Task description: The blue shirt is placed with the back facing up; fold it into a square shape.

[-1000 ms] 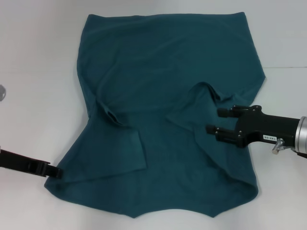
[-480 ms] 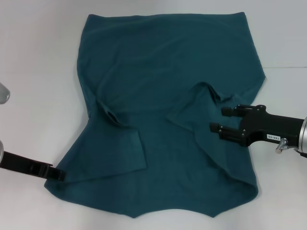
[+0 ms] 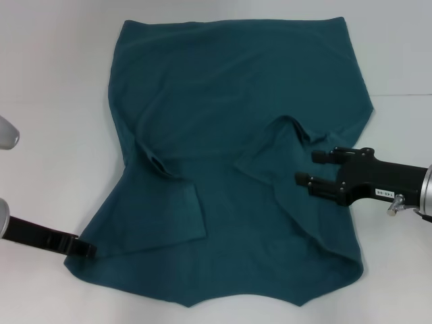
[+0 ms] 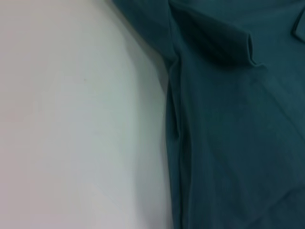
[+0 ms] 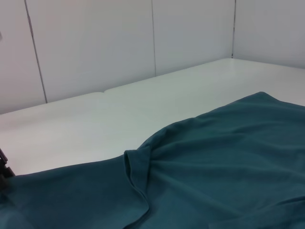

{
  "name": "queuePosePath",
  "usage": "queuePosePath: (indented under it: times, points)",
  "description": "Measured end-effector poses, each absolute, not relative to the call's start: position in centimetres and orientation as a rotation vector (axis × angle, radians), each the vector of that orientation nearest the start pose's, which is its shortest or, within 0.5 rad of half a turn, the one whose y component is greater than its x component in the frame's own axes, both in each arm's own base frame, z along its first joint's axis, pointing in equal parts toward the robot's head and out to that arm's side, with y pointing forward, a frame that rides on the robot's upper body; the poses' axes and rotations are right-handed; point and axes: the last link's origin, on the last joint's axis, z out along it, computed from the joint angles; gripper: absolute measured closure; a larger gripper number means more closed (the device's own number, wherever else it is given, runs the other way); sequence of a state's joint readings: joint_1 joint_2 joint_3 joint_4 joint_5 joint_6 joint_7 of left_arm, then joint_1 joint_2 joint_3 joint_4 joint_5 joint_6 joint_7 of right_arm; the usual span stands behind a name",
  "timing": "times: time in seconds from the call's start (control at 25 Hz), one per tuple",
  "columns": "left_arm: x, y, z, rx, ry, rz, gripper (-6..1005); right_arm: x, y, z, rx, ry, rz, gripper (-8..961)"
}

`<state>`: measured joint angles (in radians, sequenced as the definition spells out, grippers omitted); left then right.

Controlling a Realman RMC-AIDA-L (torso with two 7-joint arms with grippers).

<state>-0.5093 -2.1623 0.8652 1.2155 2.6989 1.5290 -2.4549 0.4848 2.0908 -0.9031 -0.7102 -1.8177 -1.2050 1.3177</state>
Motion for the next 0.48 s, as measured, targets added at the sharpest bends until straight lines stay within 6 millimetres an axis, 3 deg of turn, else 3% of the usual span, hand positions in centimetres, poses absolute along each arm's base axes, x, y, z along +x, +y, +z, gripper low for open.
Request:
queuePosePath:
  times: [0.32, 0.48]
  points:
    - [-27.78, 33.69, 3.14, -2.285, -1.467, 0.202, 560, 27.06, 36.14, -0.58, -2.510, 0.537, 0.530, 330]
    - [-27.68, 33.69, 3.01, -2.293, -1.460, 0.211, 772, 27.09, 36.11, -0.53, -2.509, 0.539, 0.533, 331]
